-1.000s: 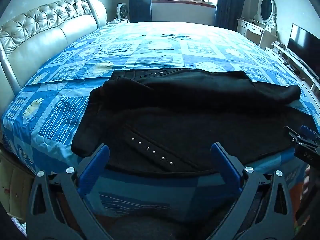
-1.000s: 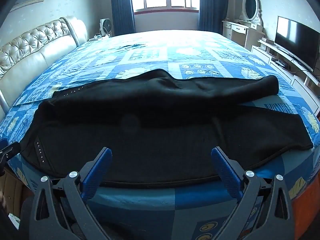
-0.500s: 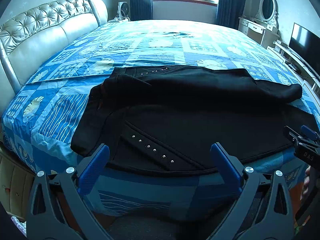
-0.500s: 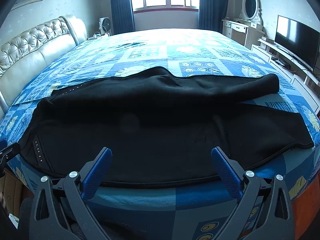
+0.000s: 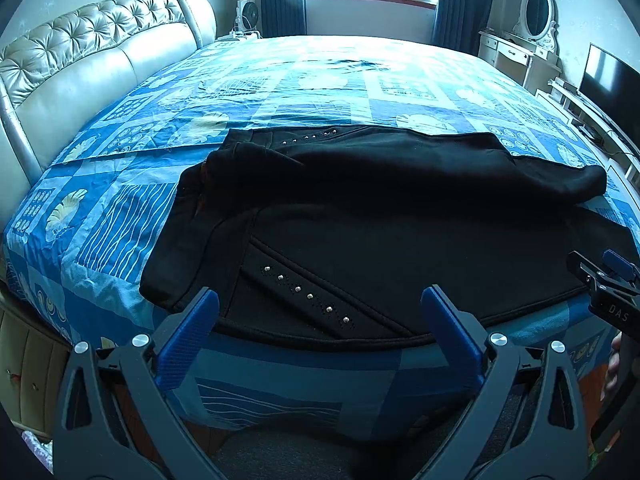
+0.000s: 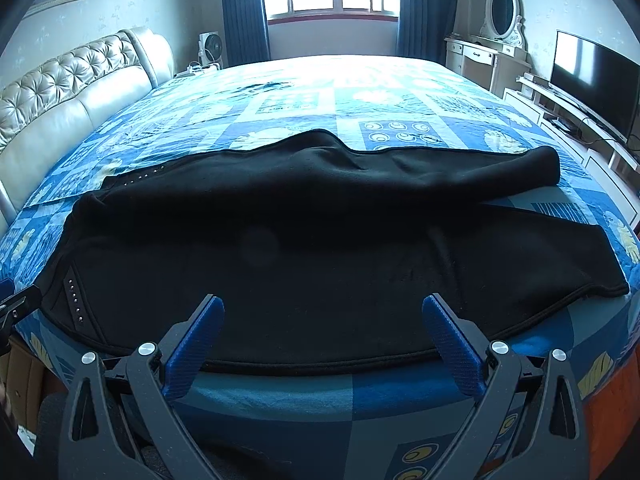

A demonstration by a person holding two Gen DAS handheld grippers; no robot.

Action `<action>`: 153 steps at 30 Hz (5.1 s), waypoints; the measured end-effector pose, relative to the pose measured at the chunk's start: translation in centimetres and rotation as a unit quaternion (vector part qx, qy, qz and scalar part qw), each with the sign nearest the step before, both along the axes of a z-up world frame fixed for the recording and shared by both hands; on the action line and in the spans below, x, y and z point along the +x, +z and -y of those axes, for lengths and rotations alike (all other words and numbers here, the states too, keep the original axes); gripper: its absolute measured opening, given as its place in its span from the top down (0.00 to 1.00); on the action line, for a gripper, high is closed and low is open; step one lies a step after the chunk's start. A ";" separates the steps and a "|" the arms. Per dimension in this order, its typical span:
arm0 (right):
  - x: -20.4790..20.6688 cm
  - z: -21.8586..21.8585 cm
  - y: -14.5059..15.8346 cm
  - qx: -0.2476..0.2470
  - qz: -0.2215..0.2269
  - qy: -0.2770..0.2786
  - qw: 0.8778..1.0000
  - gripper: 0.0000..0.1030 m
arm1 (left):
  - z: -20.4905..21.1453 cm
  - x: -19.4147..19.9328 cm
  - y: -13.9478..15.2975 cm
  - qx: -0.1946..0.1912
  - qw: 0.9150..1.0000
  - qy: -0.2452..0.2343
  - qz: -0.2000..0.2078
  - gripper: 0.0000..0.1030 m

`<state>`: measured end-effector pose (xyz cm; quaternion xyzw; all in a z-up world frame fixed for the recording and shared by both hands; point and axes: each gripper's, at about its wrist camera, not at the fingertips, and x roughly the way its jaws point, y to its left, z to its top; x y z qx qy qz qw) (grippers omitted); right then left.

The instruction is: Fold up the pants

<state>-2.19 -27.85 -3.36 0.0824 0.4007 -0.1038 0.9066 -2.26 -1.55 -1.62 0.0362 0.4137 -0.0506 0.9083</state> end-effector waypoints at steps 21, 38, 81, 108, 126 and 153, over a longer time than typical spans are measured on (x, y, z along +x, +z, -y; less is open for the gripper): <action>0.1 -0.4 -0.1 0.001 -0.004 0.004 1.000 0.04 | 0.0 0.0 -0.1 -0.001 1.000 0.003 -0.003 0.02; 0.2 -0.8 -0.2 0.004 -0.008 0.007 1.000 0.04 | -0.2 0.0 -0.1 -0.001 1.000 0.006 -0.004 0.02; 0.2 -1.0 -0.6 0.010 -0.013 0.013 1.000 0.04 | -0.1 0.0 -0.2 0.000 1.000 0.005 -0.006 0.02; 7.6 2.4 2.2 0.072 0.010 0.169 0.983 0.04 | -6.6 5.3 1.0 -0.129 0.990 -0.057 -0.007 0.02; 30.5 6.2 -4.5 0.134 -0.146 0.299 0.934 0.05 | -15.6 33.5 -7.9 -0.194 0.965 -0.084 -0.153 0.02; 15.7 -0.1 4.1 -0.084 -0.033 0.292 0.952 0.91 | -15.9 22.7 3.0 -0.210 0.969 -0.127 -0.031 0.94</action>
